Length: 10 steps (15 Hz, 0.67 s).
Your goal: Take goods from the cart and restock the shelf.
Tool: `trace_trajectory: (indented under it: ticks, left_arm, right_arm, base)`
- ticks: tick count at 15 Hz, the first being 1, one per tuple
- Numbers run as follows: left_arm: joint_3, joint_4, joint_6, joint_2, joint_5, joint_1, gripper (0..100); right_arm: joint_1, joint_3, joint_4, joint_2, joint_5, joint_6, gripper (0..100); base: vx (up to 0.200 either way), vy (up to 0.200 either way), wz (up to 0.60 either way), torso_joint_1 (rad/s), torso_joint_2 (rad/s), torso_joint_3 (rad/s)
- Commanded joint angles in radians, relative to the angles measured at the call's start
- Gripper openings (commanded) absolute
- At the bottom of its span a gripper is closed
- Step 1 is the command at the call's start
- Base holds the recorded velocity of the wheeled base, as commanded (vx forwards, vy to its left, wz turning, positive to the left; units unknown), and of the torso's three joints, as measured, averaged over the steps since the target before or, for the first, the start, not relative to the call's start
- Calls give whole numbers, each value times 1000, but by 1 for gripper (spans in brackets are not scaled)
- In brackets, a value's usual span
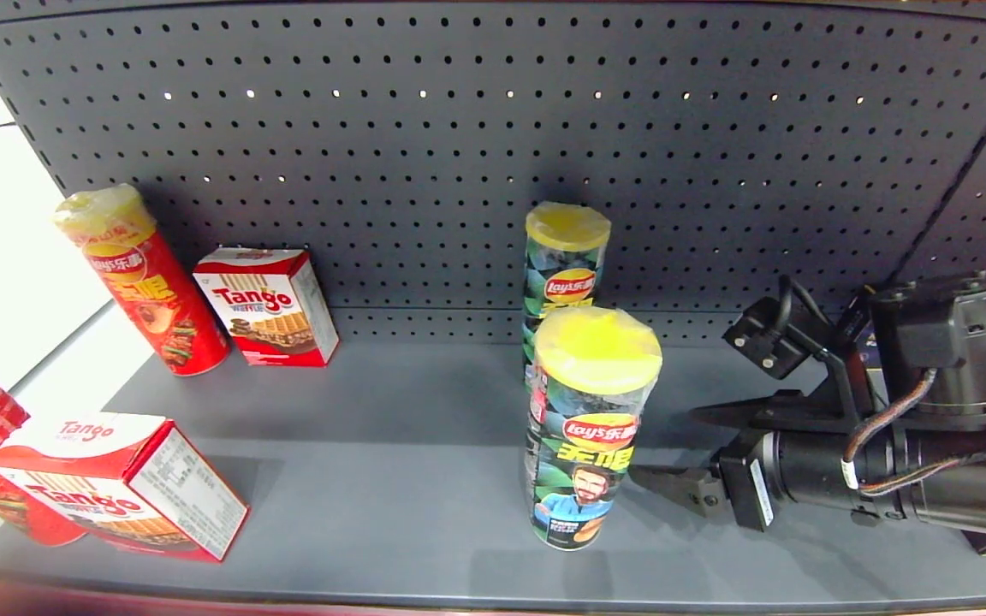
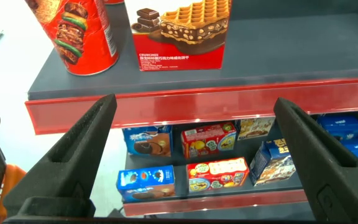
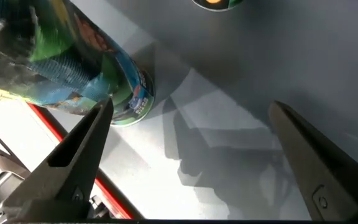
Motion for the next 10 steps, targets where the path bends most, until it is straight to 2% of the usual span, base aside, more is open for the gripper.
trace_trajectory:
  ticks: [1, 10]
  left_arm:
    - [0, 0, 1, 2, -2, 0, 100]
    - [0, 0, 0, 2, 0, 0, 100]
  right_arm:
    - [0, 3, -1, -6, 0, -1, 100]
    - [-27, -5, -2, -17, -7, -1, 100]
  base:
    - [0, 0, 0, 0, 0, 0]
    - [0, 0, 0, 0, 0, 0]
